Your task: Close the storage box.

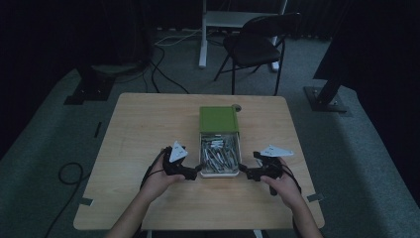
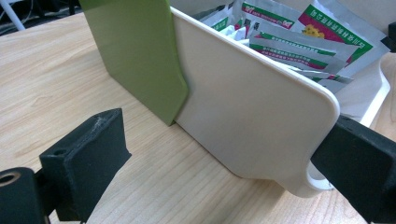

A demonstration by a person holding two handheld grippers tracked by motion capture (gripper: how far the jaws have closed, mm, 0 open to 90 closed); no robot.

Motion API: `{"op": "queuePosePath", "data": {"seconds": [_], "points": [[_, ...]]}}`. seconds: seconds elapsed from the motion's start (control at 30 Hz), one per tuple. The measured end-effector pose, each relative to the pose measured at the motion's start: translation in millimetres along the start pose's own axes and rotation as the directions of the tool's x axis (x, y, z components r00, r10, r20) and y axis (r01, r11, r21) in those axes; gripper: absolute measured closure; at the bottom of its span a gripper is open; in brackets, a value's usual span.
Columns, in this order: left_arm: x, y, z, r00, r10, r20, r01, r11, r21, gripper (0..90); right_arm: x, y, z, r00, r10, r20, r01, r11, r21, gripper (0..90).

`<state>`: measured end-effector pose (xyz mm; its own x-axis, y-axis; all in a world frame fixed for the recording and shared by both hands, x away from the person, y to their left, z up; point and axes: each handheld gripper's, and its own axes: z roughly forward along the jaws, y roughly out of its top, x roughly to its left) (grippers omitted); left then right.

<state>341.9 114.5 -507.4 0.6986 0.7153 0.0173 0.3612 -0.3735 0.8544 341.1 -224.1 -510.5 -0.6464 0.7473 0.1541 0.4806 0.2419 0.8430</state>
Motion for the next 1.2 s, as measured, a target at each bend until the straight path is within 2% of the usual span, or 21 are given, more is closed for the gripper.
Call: {"op": "queuePosePath", "data": {"seconds": [0.43, 0.8, 0.97, 1.2], "points": [[3.2, 3.0, 4.3, 1.0, -0.002, -0.004, 0.002, 1.0, 0.001, 5.3, -3.8, 4.0, 2.8, 0.9998, 0.008, 0.019, -0.008, 1.0, 0.004, 12.9], [7.0, 6.1, 6.8, 0.9998, -0.011, -0.018, 0.011, 0.9999, 0.001, 5.2, -5.5, 7.6, 6.4, 0.9997, 0.007, 0.022, -0.007, 1.0, 0.007, 12.9], [8.4, 8.4, 7.5, 0.9994, 0.002, -0.036, -0.002, 1.0, 0.002, 5.2, -6.0, 9.1, 7.9, 0.9997, 0.005, 0.023, -0.006, 1.0, 0.008, 12.9], [11.6, 11.0, 8.4, 0.9993, -0.006, -0.037, 0.006, 1.0, 0.001, 5.2, -7.5, 12.5, 9.0, 0.9994, 0.017, 0.029, -0.017, 1.0, 0.001, 12.9]]}}
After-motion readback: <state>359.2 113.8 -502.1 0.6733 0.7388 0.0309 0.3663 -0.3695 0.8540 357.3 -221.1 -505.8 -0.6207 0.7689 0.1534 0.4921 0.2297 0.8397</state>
